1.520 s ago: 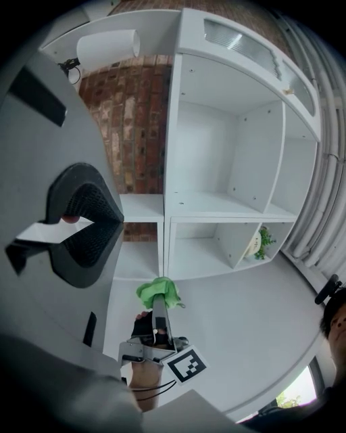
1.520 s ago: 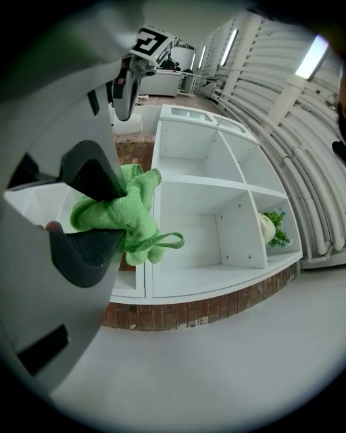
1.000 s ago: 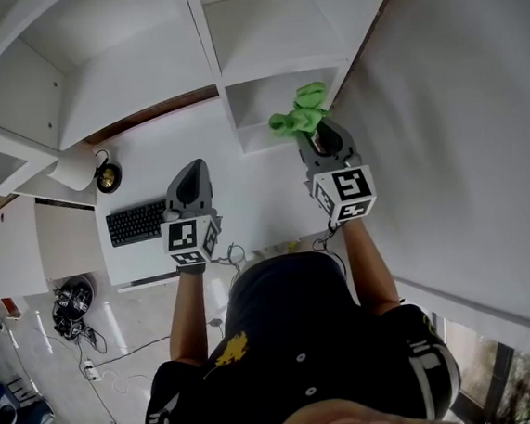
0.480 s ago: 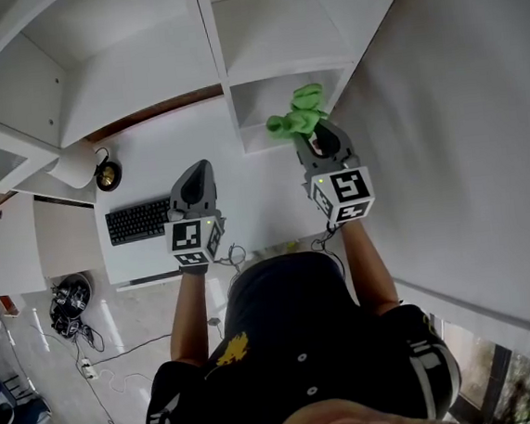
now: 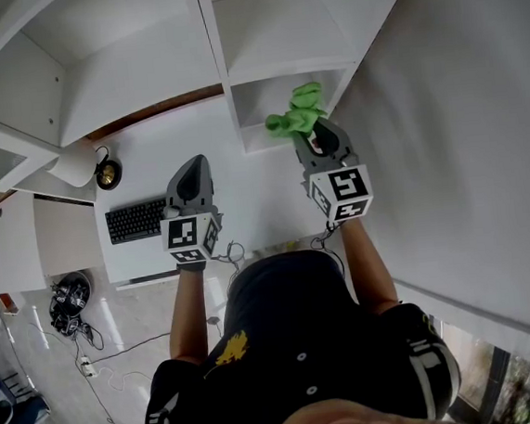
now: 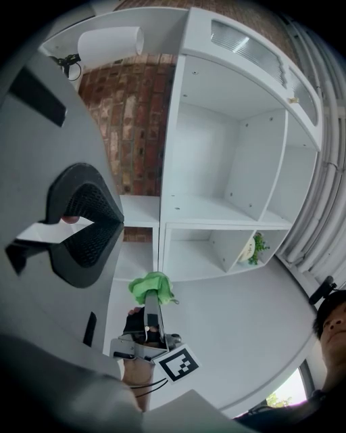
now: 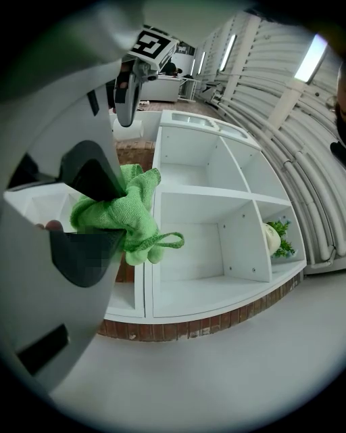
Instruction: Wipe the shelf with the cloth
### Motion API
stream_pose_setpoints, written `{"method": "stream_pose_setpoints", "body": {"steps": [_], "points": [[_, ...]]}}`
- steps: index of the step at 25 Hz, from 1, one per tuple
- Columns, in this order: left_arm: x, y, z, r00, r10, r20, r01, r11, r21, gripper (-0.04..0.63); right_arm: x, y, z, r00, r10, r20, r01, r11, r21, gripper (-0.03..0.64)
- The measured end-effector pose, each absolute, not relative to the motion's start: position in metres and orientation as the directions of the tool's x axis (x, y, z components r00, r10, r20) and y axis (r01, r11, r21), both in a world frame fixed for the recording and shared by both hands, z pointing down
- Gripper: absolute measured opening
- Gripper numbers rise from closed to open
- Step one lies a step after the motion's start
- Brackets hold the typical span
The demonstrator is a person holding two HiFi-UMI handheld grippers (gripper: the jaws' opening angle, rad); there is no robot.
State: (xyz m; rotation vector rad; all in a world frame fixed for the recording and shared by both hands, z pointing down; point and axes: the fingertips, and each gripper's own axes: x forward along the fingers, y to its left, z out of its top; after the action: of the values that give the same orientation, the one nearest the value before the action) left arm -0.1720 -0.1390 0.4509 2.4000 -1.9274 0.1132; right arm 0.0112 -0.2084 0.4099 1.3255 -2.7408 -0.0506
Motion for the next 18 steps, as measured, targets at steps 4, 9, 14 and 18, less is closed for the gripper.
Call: {"method": "stream_pose_setpoints", "body": {"steps": [4, 9, 14, 18], "points": [[-0.172, -0.138, 0.453, 0.215, -0.971, 0.104, -0.976, -0.216, 0.003, 0.017, 0.011, -0.207, 0.408, -0.618, -0.783, 0.069, -0.780, 0.622, 0.075, 0.112], [-0.178, -0.140, 0.447, 0.201, -0.977, 0.078, -0.980, -0.200, 0.019, 0.017, 0.010, -0.210, 0.411, -0.622, -0.779, 0.078, -0.777, 0.627, 0.066, 0.112], [-0.180, -0.139, 0.442, 0.175, -0.982, 0.073, -0.983, -0.170, 0.070, 0.017, 0.010, -0.210, 0.412, -0.642, -0.761, 0.091, -0.761, 0.647, 0.044, 0.112], [-0.175, -0.140, 0.444, 0.160, -0.983, 0.086, -0.986, -0.155, 0.056, 0.017, 0.013, -0.213, 0.413, -0.662, -0.743, 0.096, -0.744, 0.667, 0.038, 0.112]]}}
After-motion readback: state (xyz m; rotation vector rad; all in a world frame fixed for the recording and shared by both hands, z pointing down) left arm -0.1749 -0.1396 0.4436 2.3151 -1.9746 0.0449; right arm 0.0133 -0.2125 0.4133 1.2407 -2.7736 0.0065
